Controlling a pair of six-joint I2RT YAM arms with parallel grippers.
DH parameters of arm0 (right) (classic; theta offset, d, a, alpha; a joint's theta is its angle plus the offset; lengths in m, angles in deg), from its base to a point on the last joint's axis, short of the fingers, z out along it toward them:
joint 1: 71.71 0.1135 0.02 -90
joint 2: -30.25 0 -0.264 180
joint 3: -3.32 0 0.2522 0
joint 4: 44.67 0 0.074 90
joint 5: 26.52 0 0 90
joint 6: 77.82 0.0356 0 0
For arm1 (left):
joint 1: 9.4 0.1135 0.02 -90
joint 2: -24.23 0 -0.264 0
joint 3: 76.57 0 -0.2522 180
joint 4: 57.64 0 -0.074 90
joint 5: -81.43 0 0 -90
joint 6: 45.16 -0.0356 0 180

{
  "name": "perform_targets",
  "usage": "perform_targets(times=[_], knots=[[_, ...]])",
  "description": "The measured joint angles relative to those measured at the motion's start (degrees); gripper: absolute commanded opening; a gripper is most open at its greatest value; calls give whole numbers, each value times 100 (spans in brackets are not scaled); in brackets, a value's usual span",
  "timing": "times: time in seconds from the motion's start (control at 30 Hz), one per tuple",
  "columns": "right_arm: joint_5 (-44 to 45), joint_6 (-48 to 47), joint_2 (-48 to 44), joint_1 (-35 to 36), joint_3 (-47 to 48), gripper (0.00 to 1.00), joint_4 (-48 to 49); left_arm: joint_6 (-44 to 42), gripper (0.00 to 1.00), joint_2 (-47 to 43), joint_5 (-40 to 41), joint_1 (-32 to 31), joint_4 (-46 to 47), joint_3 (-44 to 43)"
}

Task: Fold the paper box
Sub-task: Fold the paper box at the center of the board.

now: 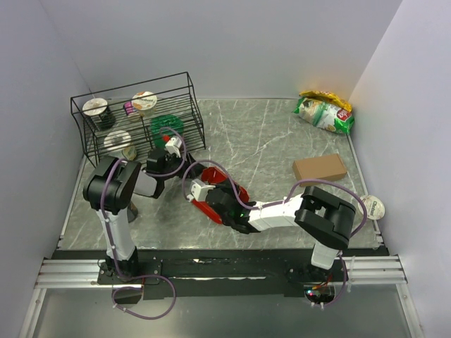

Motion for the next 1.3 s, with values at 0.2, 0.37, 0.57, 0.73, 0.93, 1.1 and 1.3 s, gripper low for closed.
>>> perform_targets(times=[0.2,0.37,0.57,0.73,0.93,1.1,1.3], knots=[[-2,22,0,0,0,0,-26,83,74,31,-420,-28,745,420],[4,24,0,0,0,0,-52,227,73,98,-511,-153,1392,603],[33,72,0,-2,0,0,-120,286,66,234,-507,-216,1788,605],[42,87,0,-2,0,0,-136,315,59,262,-551,-245,1965,610],[42,85,0,0,0,0,-136,402,52,343,-632,-256,2122,719],[42,85,0,0,0,0,-136,459,52,372,-691,-258,2144,890],[39,87,0,-2,2,0,-136,498,52,422,-802,-308,2142,944]])
